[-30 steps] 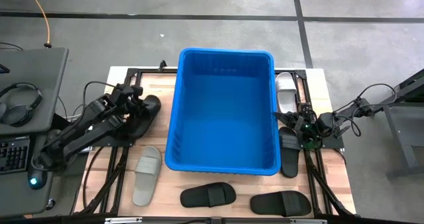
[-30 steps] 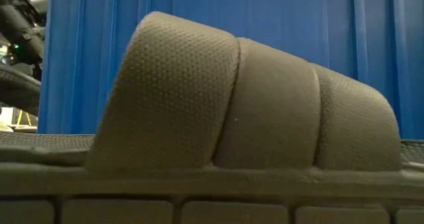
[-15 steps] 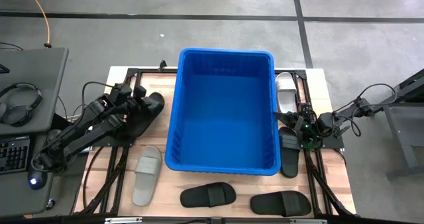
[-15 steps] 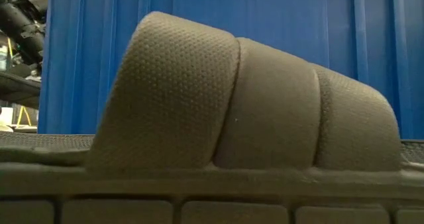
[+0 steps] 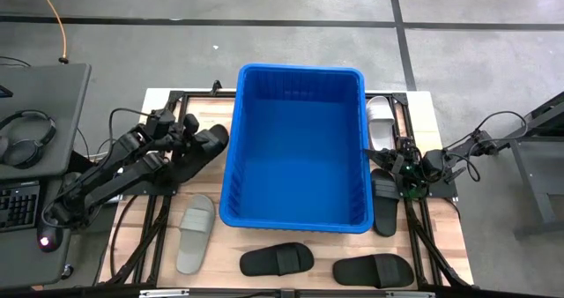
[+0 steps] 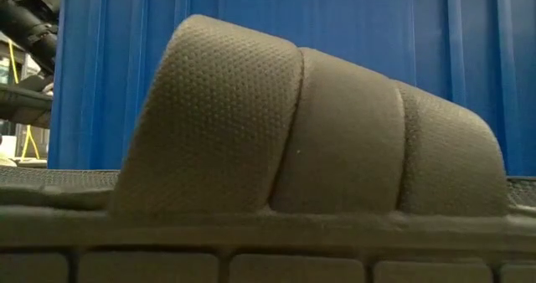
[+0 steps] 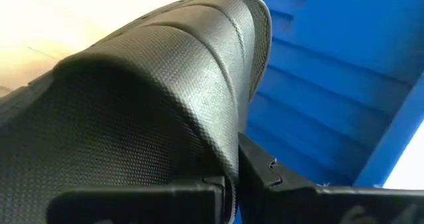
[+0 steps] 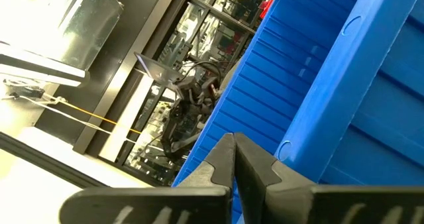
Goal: Pick and place slides into bin
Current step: Put the black slide into the blue container
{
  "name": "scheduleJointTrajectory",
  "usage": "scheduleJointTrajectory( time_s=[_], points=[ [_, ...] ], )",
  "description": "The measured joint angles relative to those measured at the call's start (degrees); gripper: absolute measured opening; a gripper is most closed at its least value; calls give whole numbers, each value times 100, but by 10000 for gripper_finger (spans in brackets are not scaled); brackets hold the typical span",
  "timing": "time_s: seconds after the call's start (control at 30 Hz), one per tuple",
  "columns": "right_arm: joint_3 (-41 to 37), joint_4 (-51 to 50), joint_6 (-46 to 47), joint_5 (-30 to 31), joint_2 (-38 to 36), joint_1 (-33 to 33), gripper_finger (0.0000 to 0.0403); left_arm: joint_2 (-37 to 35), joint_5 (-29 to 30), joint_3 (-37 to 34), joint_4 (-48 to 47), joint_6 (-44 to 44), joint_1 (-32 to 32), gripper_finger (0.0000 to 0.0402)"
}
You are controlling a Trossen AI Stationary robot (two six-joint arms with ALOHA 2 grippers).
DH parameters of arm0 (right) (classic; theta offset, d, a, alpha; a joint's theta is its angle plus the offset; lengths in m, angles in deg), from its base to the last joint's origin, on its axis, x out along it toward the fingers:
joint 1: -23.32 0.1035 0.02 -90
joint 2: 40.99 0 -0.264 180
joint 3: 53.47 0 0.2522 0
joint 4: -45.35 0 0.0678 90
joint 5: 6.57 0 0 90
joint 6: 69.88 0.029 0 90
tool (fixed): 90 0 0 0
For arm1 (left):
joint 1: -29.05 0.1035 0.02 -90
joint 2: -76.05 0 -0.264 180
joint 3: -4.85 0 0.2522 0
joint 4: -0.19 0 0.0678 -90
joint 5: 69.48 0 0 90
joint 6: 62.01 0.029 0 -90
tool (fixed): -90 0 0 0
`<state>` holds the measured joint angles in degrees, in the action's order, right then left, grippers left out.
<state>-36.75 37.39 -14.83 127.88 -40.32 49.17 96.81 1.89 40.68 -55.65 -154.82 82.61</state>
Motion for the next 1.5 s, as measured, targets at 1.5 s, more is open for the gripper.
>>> scheduleJointTrajectory(
  time_s=[1.5],
  points=[
    [0, 2, 1, 0, 0, 2, 0, 1300, -872, 757, 6867, 1073, 4, 2]
  ],
)
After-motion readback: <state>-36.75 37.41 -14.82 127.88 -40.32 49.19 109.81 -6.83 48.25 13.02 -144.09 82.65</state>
